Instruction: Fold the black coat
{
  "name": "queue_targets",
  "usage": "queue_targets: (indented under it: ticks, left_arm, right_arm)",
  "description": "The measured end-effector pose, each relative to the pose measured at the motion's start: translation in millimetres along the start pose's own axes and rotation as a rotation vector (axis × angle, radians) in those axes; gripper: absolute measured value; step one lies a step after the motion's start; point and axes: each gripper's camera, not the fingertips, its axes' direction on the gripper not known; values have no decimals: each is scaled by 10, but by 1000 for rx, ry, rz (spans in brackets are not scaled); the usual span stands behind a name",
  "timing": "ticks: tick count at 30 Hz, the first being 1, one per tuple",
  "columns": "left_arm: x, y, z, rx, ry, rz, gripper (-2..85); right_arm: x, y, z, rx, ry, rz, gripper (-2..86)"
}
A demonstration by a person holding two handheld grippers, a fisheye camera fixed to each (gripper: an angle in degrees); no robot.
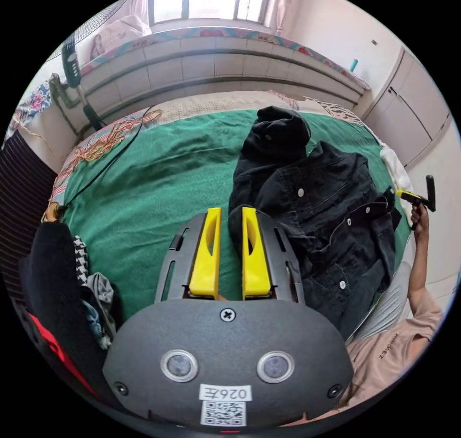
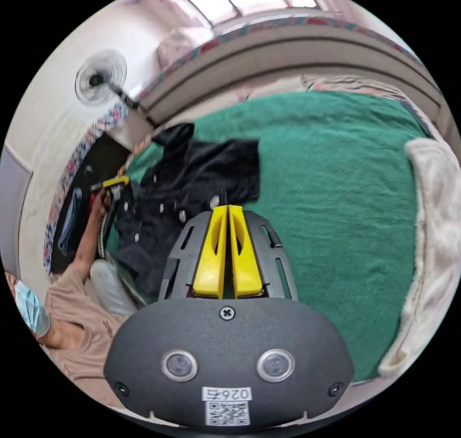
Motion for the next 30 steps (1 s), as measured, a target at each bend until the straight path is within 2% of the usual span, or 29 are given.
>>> queue_targets:
  ticks: [2,5,7,10,11,12,15,17,19,20,22,25,28,30]
  left_arm:
    - [-166,-25,67,-20,115,5,71]
    - [-432,94,308,-186,322,37,7]
    - [-633,255,333,-213,337,42,1]
    - [-1064,440,193,1,482,-43,-4]
    - [-1180,430,156,122,512,-75,-5]
    - [-1233,368,152,228,540,-89,-3]
    - [-1201,68,241,402,638,-83,18]
    - [-1126,-132,353,396,600,-81,41]
    - [-1053,-316,521,317,529,-78,58]
    - [-1011,-410,654,256,500,-65,77]
    - [-979,-489,855,182,498,-45,93]
    - [-1022,-502,1146,144,553,-59,112]
    - [-1081,-505,1339,140,598,-101,127]
    - [-1071,-605,1403,124,581,-108,136]
  right_arm:
    - [176,-140,26,84,-45,30,-1]
    - [503,-502,595,39,-49,140,32]
    - [602,-664,1096,61,-99,176,63]
    - [612,-764,1745,59,-288,217,89]
    - [576,-761,1847,66,-325,217,86]
    - [472,-744,2024,71,-391,216,78]
    - [-63,-688,2330,-2,-516,138,32]
    - [-737,-559,2108,64,-482,-18,12]
    - [-2033,-177,1700,72,-441,-361,-1]
    - [-2395,-22,1646,35,-441,-454,-2]
    - [-3661,781,1719,-250,-356,-748,0]
    - [-4311,1631,1830,-386,-91,-818,36]
    - [-4318,1822,1735,-307,72,-732,84]
    - [-4182,1709,1658,-205,71,-657,103]
